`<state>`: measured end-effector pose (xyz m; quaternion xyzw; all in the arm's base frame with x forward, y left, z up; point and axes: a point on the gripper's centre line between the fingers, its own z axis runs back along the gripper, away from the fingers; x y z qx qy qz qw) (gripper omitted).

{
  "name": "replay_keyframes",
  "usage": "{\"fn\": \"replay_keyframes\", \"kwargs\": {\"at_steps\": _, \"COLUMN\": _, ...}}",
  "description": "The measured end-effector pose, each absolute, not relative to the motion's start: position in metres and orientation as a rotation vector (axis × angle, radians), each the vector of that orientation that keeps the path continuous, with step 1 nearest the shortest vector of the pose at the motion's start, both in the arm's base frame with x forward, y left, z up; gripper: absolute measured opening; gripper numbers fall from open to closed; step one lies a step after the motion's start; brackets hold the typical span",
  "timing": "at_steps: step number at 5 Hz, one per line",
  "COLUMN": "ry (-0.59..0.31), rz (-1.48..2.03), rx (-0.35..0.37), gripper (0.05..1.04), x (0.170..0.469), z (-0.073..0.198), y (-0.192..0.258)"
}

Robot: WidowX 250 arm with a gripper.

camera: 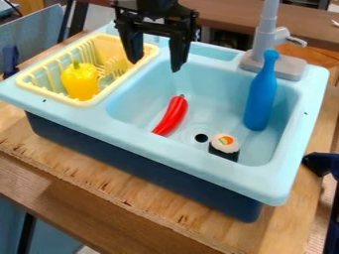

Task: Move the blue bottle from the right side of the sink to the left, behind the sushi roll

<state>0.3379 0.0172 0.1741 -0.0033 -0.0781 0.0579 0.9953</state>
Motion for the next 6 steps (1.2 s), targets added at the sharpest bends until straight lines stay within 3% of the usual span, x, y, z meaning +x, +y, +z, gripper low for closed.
{"fn": "replay_keyframes", "kwargs": {"at_steps": 1, "ry": -0.133, "rz": 0.119, "rx": -0.007, "gripper": 0.999, "x": 0.34, "z": 0.165, "y": 0.016}}
{"fn": "replay_keyframes", "kwargs": {"at_steps": 2, "ry": -0.213, "rz": 0.032, "rx": -0.051, "gripper": 0.999, "x": 0.354, "z": 0.162, "y": -0.031}}
{"fn": "replay_keyframes", "kwargs": {"at_steps": 3, "ry": -0.207, "rz": -0.098, "rx": -0.061, "gripper": 0.999, "x": 0.354, "z": 0.159, "y": -0.063}}
{"fn": "replay_keyframes", "kwargs": {"at_steps": 6, "ry": -0.25, "rz": -0.241, "rx": -0.059, "gripper": 0.999, "x": 0.381, "z": 0.194, "y": -0.097}}
